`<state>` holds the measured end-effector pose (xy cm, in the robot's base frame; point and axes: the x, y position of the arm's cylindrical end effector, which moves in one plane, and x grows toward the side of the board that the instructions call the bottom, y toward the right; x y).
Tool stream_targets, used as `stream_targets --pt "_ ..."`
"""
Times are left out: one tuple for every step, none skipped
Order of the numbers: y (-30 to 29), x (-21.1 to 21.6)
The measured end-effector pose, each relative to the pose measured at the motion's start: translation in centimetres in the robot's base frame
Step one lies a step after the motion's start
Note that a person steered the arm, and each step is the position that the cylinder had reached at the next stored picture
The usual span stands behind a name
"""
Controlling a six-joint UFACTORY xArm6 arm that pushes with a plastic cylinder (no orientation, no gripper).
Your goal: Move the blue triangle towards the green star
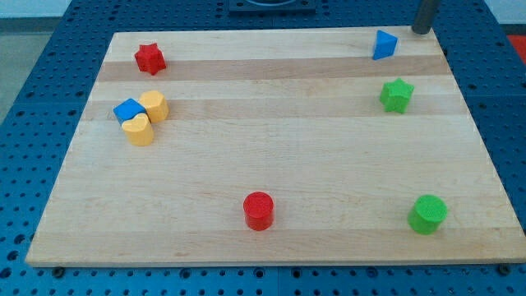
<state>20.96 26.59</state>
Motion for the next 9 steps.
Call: stream_targets --pt "-3.1 0.1" --pt "-6.5 1.7" --pt "-10.2 4.5" --pt "-14.2 9.2" --pt "-18.2 14.1" --pt "-20.4 16.6" --pt "-20.4 14.3" --pt "-19.0 8.0" --pt "-15.4 9.2"
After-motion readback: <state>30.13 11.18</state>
